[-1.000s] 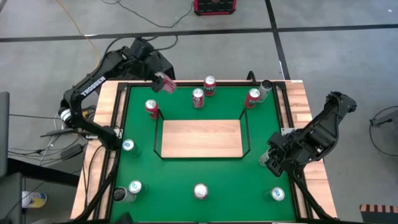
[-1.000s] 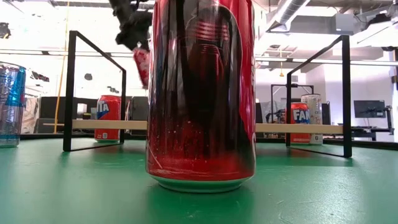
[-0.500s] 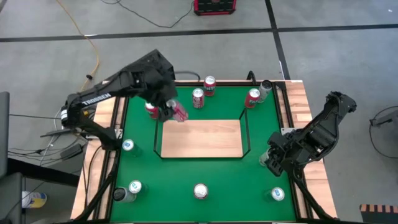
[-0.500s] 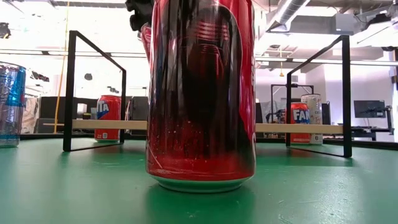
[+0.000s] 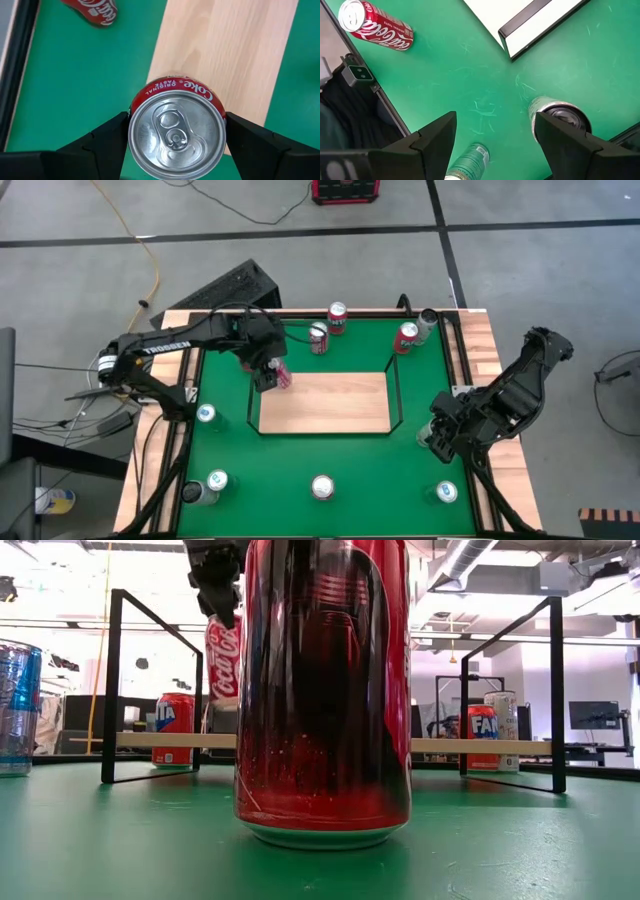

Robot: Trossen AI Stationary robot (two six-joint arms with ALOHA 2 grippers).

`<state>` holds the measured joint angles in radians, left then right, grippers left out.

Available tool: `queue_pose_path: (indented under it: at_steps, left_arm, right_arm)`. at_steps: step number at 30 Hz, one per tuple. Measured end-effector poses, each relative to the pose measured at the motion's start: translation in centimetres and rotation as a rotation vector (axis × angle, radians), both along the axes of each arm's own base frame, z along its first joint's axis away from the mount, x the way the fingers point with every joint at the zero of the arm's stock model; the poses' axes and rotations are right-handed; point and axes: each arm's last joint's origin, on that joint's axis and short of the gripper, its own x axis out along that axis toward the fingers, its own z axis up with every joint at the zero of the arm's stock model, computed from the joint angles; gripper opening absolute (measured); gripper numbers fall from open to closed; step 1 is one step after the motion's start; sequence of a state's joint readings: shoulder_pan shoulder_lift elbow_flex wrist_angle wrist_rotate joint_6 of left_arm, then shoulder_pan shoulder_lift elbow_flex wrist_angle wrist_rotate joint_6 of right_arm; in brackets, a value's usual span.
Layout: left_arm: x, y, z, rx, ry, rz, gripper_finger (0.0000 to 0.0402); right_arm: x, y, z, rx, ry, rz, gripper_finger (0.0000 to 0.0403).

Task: Place canned beverage on shelf
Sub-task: Put the top left red and white soda can on the shelf

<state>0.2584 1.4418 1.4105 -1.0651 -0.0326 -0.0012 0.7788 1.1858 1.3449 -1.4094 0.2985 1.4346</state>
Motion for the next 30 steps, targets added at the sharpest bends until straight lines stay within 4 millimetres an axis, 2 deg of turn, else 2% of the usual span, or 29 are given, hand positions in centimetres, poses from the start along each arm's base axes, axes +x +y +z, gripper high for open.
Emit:
queue_pose_path:
  at_steps: [8,17,25,30]
  left_arm:
    - [0.0,0.0,-2.0,-0.023,0.031,-0.011,0.0275]
    - [0.1,0.1,-2.1,-0.017,0.026,-0.016,0.0275]
    - [1.9,1.0,-4.2,-0.027,0.098,-0.03,0.0275]
    - [2.7,1.4,-4.5,0.009,0.191,-0.035,0.0275]
  right_arm:
    - [0.0,0.0,0.0,-0.003,-0.002,0.001,0.0297]
    - [0.0,0.0,0.0,-0.003,-0.002,0.001,0.0297]
    - [0.0,0.0,0.0,-0.003,-0.003,0.002,0.0297]
    - [0.0,0.0,0.0,-0.001,-0.005,0.002,0.0297]
